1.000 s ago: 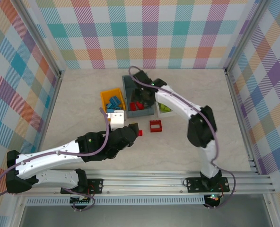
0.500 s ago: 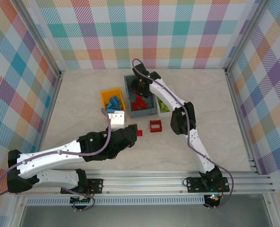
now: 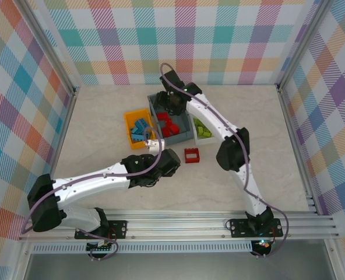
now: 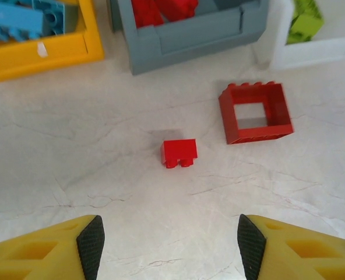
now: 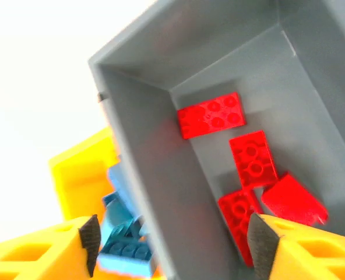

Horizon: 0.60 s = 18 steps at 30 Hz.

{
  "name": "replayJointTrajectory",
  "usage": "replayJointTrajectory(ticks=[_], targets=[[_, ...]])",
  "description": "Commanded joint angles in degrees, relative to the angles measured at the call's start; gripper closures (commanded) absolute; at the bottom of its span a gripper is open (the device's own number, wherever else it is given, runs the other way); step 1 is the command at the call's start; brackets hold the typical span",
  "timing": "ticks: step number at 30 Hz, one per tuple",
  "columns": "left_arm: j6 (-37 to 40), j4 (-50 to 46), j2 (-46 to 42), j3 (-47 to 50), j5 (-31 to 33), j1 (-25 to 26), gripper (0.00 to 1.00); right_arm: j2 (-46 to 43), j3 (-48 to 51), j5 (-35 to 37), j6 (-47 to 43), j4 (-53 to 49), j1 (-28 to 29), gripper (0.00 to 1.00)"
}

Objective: Sort the legos into containers by color

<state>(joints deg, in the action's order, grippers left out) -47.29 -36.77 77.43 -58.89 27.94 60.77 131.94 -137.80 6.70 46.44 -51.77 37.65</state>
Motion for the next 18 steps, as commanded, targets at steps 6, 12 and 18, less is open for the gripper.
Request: replayJointTrajectory(ticks=[6,12,18], targets=[[1.3,6.1,11.5,-1.3,-11.4,-7.1,0.33,-31.3,36.3,7.7,-0.6,12.8,0.1,0.35],[5.3,8.6,20.3,-5.8,-15.8,-10.0,0.34,-51.8,64.6,8.0,-5.5,20.1,0.1,0.35],[8.5,7.4,26.6,-9.8,-15.7,-10.1,0.38,-65.0,79.8,6.2,-5.4,17.7,0.1,0.35]])
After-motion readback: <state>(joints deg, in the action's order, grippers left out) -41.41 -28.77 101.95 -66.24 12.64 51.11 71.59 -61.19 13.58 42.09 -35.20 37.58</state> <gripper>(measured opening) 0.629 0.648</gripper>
